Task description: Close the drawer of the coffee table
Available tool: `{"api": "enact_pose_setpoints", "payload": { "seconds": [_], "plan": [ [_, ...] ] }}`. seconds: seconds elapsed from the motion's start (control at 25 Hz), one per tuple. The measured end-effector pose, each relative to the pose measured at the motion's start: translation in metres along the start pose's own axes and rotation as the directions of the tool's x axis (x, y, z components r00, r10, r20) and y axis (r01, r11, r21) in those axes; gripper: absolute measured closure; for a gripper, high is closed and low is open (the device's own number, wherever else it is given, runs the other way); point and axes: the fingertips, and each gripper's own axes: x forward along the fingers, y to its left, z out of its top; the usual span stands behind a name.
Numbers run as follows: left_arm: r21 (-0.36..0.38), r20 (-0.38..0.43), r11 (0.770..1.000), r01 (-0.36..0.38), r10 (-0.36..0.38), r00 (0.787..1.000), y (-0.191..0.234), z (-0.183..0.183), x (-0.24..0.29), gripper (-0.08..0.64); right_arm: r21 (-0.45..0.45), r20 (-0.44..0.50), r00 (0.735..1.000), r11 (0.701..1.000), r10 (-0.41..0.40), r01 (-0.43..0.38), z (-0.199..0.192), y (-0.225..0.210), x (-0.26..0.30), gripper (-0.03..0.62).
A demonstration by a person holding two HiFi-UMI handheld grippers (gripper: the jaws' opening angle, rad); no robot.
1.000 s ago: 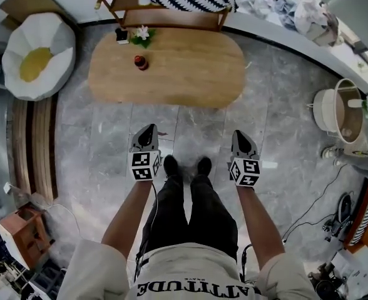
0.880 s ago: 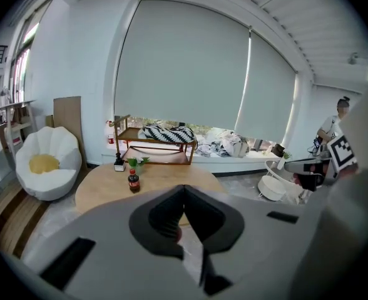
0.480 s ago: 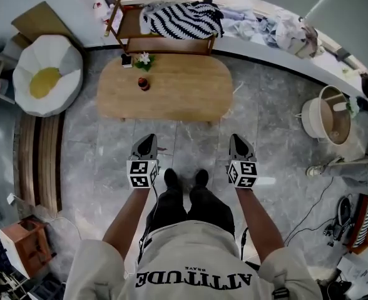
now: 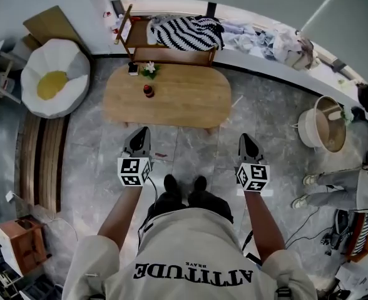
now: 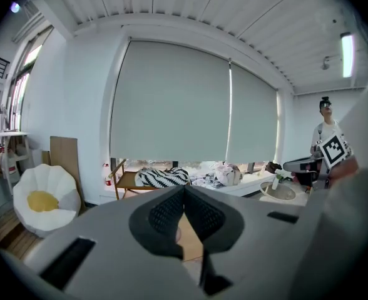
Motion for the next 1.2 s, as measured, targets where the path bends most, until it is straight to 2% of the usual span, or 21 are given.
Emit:
{"api": "enact_pose_setpoints", "payload": {
  "seconds": [0.16, 0.4, 0.68, 0.8, 1.2],
  "plan": [
    [0.008, 0.038, 1.000, -0.001, 0.001, 0.999, 0.003, 0.025, -0.011, 0.540, -0.039, 0.040, 0.999, 0.999, 0.005, -0.004, 0.022, 0.000, -0.013, 0.574],
    [-0.012, 0.076, 1.000, 0.002, -0.001, 0.997, -0.002, 0.049, -0.026, 0.540, -0.037, 0.110, 0.994, 0.999, -0.005, 0.009, 0.054, -0.003, -0.039, 0.574],
    [0.069, 0.150, 0.997, 0.017, -0.028, 0.988, -0.017, 0.086, -0.049, 0.540, -0.084, 0.179, 0.984, 0.996, 0.004, 0.012, 0.082, -0.006, -0.063, 0.574],
    [0.070, 0.160, 0.998, 0.007, -0.018, 0.987, -0.012, 0.090, -0.057, 0.540, -0.111, 0.197, 0.980, 0.994, 0.008, 0.014, 0.090, -0.006, -0.069, 0.574],
    [0.057, 0.156, 0.998, 0.003, -0.012, 0.988, -0.009, 0.094, -0.062, 0.540, -0.115, 0.205, 0.978, 0.993, 0.037, -0.014, 0.100, -0.002, -0.071, 0.574]
  ]
}}
